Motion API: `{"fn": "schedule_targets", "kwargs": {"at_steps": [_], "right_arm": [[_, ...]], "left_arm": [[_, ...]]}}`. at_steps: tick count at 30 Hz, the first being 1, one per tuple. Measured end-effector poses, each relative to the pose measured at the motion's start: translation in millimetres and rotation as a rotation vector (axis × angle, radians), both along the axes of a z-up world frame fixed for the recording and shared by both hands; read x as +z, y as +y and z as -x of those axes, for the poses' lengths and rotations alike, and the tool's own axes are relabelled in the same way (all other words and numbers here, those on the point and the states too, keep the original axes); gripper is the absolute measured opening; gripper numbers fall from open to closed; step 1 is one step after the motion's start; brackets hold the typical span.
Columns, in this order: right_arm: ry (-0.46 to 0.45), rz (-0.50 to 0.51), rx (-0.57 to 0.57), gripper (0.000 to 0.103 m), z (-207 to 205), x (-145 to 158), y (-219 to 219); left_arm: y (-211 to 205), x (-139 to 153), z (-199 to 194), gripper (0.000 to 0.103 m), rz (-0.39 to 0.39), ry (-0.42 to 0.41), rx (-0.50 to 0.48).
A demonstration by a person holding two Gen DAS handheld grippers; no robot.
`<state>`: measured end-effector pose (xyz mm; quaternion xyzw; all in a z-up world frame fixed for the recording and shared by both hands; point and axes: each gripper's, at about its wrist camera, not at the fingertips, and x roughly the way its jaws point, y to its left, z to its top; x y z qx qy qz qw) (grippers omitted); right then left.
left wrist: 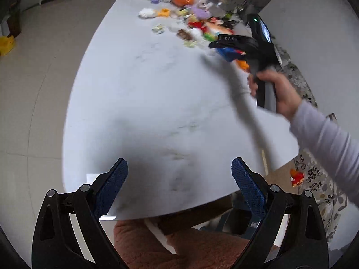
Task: Collect trash
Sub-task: 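Grasp white tissue with right gripper while left gripper grasps crumpled beige paper, then carry tissue and paper to the cardboard box and open both grippers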
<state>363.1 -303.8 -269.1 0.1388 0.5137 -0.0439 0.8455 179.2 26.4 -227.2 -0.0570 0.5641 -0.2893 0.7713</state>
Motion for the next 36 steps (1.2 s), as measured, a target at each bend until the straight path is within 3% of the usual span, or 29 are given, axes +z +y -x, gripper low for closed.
{"fn": "schedule_targets", "kwargs": {"at_steps": [1,2,3,4,9,13,16,21,25,30,31,36], "right_arm": [[0.021,0.023,-0.006,0.053,-9.6,-7.1,-0.3],[0.04,0.055,-0.014,0.042,-18.4,-12.9,-0.6],[0.054,0.064,-0.022,0.023,-24.9,-17.1,-3.3],[0.06,0.049,-0.025,0.019,-26.8,-17.9,-6.1],[-0.019,0.007,-0.029,0.019,16.6,15.6,-1.3],[-0.091,-0.104,-0.074,0.019,81.8,48.2,3.4],[-0.138,-0.178,-0.121,0.02,128.8,66.8,13.3],[-0.183,-0.248,-0.205,0.021,192.3,84.6,33.8],[-0.174,-0.313,-0.248,0.021,217.3,79.7,39.0],[-0.158,-0.315,-0.278,0.021,235.8,73.4,40.9],[-0.157,-0.318,-0.281,0.021,238.2,72.1,40.1],[-0.157,-0.325,-0.279,0.021,248.0,69.4,33.1]], "left_arm": [[5.5,-2.9,-4.0,0.091,-0.004,0.016,0.001],[13.1,-7.9,-10.5,0.091,-0.002,0.037,0.0],[20.1,-11.2,-16.5,0.091,-0.001,0.052,-0.002],[24.2,-14.3,-23.0,0.091,0.001,0.064,-0.007],[22.6,-22.1,-63.1,0.091,0.001,0.056,-0.076],[-10.1,-25.2,-113.0,0.091,-0.025,-0.014,-0.17],[-50.2,-29.8,-174.4,0.091,-0.032,-0.055,-0.154],[-107.0,-43.8,-257.5,0.091,-0.158,-0.103,-0.079],[-144.3,-55.5,-292.0,0.091,-0.239,-0.137,-0.089],[-167.2,-60.3,-300.7,0.048,-0.355,-0.207,-0.107],[-168.7,-59.0,-299.2,0.032,-0.357,-0.214,-0.116],[-160.6,-47.4,-280.0,0.029,-0.308,-0.188,-0.113]]}}
